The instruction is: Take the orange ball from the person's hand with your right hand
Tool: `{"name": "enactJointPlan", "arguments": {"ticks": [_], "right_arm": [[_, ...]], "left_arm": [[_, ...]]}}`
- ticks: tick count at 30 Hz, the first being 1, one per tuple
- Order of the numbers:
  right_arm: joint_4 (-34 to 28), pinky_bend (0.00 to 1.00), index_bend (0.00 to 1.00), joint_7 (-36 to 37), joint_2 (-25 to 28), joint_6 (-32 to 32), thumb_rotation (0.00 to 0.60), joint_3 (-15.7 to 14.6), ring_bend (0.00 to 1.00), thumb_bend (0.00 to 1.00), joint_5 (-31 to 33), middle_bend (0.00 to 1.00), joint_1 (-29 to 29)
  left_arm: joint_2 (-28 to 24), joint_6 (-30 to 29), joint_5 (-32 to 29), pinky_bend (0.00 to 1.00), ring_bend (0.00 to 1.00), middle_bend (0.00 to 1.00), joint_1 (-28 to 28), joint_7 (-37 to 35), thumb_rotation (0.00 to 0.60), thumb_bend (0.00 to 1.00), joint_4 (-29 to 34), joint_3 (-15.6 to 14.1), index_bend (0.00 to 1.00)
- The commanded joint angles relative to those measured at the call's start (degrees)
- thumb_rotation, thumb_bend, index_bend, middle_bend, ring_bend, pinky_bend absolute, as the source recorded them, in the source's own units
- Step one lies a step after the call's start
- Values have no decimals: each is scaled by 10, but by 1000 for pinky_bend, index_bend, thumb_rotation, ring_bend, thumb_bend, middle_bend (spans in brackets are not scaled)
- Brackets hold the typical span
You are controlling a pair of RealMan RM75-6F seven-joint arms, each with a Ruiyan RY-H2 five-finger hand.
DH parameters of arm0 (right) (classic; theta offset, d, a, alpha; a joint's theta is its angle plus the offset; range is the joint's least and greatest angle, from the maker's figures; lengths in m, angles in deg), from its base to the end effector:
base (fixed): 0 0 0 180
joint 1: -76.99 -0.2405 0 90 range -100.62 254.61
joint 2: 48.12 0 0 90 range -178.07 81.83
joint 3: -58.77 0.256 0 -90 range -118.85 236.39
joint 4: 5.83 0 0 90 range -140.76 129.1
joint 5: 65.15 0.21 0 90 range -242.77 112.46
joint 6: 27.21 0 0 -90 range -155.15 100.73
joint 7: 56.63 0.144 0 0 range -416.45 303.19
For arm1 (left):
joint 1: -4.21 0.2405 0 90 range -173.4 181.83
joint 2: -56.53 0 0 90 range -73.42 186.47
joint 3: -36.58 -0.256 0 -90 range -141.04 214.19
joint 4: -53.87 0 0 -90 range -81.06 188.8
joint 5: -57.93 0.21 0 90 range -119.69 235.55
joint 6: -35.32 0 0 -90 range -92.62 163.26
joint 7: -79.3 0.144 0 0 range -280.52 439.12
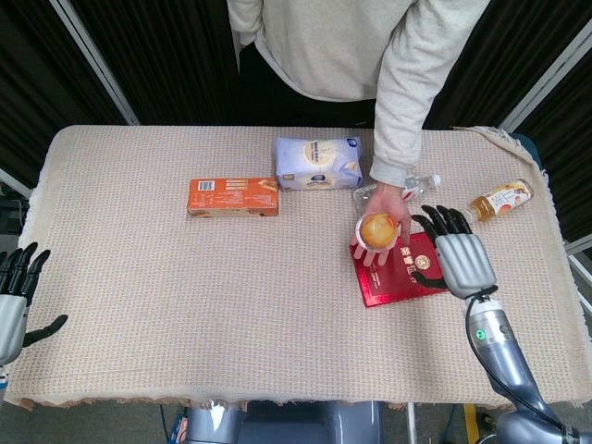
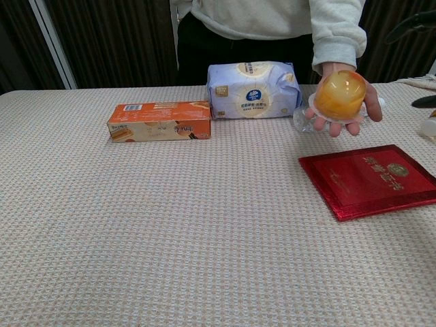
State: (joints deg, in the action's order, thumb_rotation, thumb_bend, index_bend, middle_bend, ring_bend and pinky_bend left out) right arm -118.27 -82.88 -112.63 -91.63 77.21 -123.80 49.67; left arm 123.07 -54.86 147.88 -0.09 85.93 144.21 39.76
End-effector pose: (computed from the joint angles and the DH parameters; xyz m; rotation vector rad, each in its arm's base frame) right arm -0.1707 -0.3054 0.1270 1.5511 -0.9655 0.9354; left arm -0.3014 0.1785 0.1574 -1.4110 -0.7287 -0.9107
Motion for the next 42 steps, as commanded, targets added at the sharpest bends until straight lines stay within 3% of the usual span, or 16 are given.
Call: {"name": "enactJointPlan", "arguments": {"ticks": [1, 11, 24, 29, 32, 34, 36, 39, 42], "right_arm": [[-15, 75, 167, -79, -32, 25, 600, 44, 0, 125, 106, 75, -78], [23, 142, 224, -147, -83, 1, 600, 79, 72, 163, 266, 146, -172], [21, 148, 228, -204, -100, -25, 600, 30, 74, 178, 357, 153, -225], [36, 177, 252, -207, -108, -31, 600, 12, 87, 226, 360, 164, -234], [49, 351, 396, -200, -112, -30, 600, 5, 236, 281, 359, 304, -237], [60, 555, 569, -195, -119, -37, 600, -2, 427, 320, 339, 488, -237], [75, 671, 673, -172, -132, -48, 600, -8, 537, 348, 291, 603, -231], [81, 749, 722, -138, -144, -59, 600, -7, 602, 374, 249, 676, -223], [81, 752, 725, -121, -149, -69, 600, -14, 605, 378, 205, 680, -217]], "left_arm": [[-1, 6, -4, 0, 0, 0, -2, -3, 600, 76, 0, 1, 0], [-5, 9, -8, 0, 0, 0, -3, -11, 600, 76, 4, 0, 0], [-5, 13, -10, 0, 0, 0, -4, -12, 600, 72, 5, -2, 0], [-6, 17, -11, 0, 0, 0, -5, -12, 600, 73, 7, -3, 0], [-6, 16, -11, 0, 0, 0, -5, -13, 600, 71, 6, -3, 0], [-6, 17, -12, 0, 0, 0, -6, -15, 600, 74, 7, -2, 0], [-7, 18, -13, 0, 0, 0, -6, -18, 600, 76, 8, -3, 0], [-7, 17, -11, 0, 0, 0, -6, -19, 600, 76, 8, -2, 0], [-5, 14, -8, 0, 0, 0, -6, -20, 600, 76, 6, -3, 0]]}}
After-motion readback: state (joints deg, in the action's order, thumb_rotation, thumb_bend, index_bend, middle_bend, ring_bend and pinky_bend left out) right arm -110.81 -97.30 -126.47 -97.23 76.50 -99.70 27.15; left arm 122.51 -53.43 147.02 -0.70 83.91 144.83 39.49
